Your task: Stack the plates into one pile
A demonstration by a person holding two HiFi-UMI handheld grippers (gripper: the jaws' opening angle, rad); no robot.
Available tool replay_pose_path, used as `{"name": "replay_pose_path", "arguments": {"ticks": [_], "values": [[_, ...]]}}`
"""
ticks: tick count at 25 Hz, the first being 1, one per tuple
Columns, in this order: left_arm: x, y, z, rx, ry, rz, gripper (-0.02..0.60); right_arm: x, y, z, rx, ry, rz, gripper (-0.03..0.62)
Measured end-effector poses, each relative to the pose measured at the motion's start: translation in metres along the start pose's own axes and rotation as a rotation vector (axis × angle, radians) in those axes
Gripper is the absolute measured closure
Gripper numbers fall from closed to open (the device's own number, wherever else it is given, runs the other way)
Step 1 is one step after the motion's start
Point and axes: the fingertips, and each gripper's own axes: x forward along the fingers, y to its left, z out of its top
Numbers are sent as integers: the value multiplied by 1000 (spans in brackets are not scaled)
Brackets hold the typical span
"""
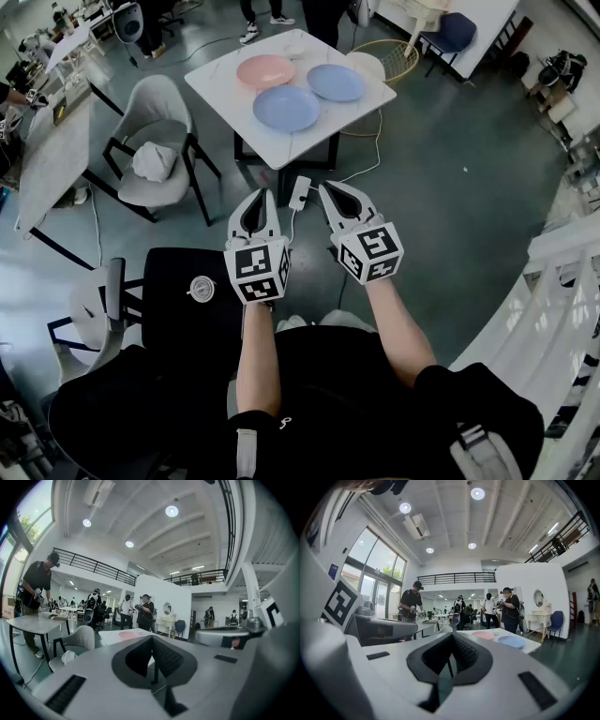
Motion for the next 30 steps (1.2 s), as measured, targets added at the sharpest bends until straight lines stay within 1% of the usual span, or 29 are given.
{"name": "replay_pose_path", "arguments": {"ticks": [10, 15, 19, 30], "values": [[1, 5, 1, -4, 0, -1, 566, 4, 2, 2, -6, -1, -2, 591], [1, 5, 0, -7, 4, -2, 566, 4, -1, 4, 47, -24, -14, 589], [1, 6, -2, -8, 6, -1, 566, 2, -3, 4, 66, -40, -19, 588], [4, 3, -1, -27, -1, -16, 566, -4, -12, 7, 69, -46, -59, 588]]}}
